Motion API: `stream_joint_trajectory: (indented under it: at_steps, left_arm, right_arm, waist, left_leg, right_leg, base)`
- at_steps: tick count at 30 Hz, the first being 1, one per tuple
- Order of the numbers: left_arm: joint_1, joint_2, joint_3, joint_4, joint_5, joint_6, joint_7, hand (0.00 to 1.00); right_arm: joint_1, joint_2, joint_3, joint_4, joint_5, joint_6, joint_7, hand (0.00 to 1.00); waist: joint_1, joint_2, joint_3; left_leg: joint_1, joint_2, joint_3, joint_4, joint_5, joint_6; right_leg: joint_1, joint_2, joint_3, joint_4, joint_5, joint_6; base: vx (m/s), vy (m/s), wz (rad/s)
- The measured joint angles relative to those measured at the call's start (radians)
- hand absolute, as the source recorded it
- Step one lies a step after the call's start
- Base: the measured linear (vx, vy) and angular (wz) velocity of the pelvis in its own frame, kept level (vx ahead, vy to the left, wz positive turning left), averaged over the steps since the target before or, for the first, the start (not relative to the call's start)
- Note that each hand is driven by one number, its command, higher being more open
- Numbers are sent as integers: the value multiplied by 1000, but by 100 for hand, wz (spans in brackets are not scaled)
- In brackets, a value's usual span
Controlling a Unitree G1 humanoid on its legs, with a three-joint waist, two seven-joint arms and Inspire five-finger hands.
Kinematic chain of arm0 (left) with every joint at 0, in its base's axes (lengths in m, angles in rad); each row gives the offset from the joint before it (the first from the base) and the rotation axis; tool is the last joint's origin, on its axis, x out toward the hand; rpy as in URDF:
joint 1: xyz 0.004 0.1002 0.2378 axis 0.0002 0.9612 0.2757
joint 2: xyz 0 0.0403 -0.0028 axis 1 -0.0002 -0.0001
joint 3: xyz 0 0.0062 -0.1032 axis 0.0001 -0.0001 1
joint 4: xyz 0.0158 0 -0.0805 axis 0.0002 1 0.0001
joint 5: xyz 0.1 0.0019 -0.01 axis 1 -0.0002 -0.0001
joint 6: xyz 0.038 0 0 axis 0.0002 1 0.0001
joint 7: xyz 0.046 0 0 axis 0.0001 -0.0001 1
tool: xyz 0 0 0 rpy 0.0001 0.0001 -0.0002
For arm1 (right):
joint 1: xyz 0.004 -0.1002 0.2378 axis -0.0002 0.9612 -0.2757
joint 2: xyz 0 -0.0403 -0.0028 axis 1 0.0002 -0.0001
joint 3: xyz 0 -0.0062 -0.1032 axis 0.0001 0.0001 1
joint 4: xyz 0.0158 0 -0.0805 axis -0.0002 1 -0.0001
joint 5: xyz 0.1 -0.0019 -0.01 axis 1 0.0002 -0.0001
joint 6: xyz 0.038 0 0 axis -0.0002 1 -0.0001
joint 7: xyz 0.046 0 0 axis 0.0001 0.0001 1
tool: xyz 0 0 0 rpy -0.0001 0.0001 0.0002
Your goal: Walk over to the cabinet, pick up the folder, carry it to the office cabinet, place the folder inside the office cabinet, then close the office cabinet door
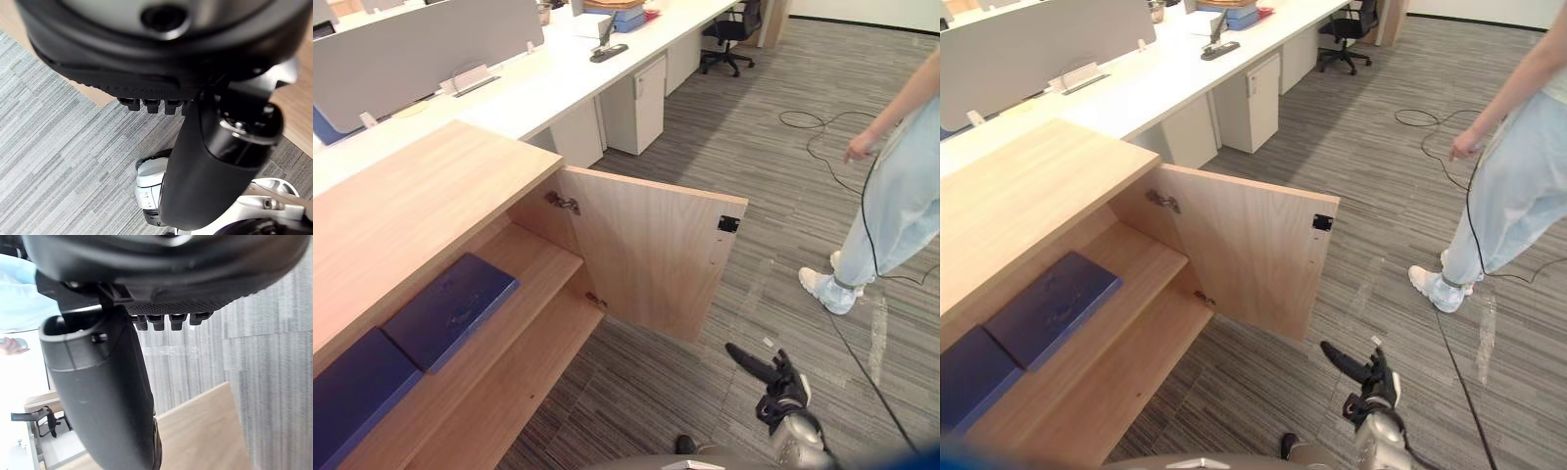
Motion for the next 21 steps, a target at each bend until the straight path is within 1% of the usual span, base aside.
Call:
stream_joint_trajectory:
  at_steps: [1,2,3,7,9,11,15,18,21]
  left_arm:
    - [0,2,-8,0,0,0,2,100]
    - [0,5,-28,-3,0,-1,6,100]
    - [-1,6,-40,-8,0,-1,10,100]
    - [2,11,-46,-8,0,-2,20,100]
    - [9,14,-45,-8,0,-5,20,100]
    - [13,23,-44,-8,0,-7,20,100]
    - [15,29,-45,-8,-6,-8,19,100]
    - [15,32,-49,-10,-26,-9,18,100]
    - [9,34,-85,-17,-39,-10,8,100]
  right_arm:
    - [-1,-12,-4,-1,0,0,-4,100]
    - [-3,-31,-18,-2,-1,0,-11,100]
    - [-10,-47,-23,-3,-2,0,-18,100]
    - [-56,-81,-28,-3,-14,2,-21,100]
    - [-88,-117,-14,-1,-40,3,-20,100]
    - [-171,-174,25,30,-41,2,-15,100]
    - [-330,-234,90,130,-41,0,-11,100]
    - [-424,-246,166,194,-42,0,4,100]
    - [-523,-243,219,292,-76,3,27,100]
  waist:
    - [6,1,-4]
    - [20,3,-18]
    - [26,3,-21]
    - [31,3,-32]
    - [38,0,-43]
    - [45,-9,-59]
    - [51,-11,-62]
    - [62,-14,-62]
    - [79,-15,-62]
  left_leg:
    - [-3,0,-5,-4,1,1]
    - [-17,-2,-22,-9,3,3]
    - [-27,-7,-35,-13,10,6]
    - [-37,-16,-67,-33,21,12]
    - [-39,-17,-87,-42,21,12]
    - [-46,-20,-107,-50,22,14]
    - [-45,-21,-149,-49,22,14]
    - [-46,-23,-163,-46,22,14]
    - [-52,-31,-185,-41,22,14]
  right_leg:
    - [8,0,-3,-22,11,2]
    - [14,0,-8,-60,32,4]
    - [26,0,-12,-102,56,5]
    - [65,-5,-27,-195,107,6]
    - [77,-4,-34,-226,124,6]
    - [83,-4,-39,-260,148,4]
    - [105,-9,-64,-268,152,4]
    - [107,-13,-71,-268,154,4]
    - [108,-21,-81,-268,158,6]
  base:
    - [-25,64,26]
    - [-23,47,18]
    - [-29,40,17]
    - [-41,22,13]
    - [-69,2,14]
    - [-65,-9,7]
    - [-80,-21,19]
    - [-76,-7,9]
    - [-63,6,10]
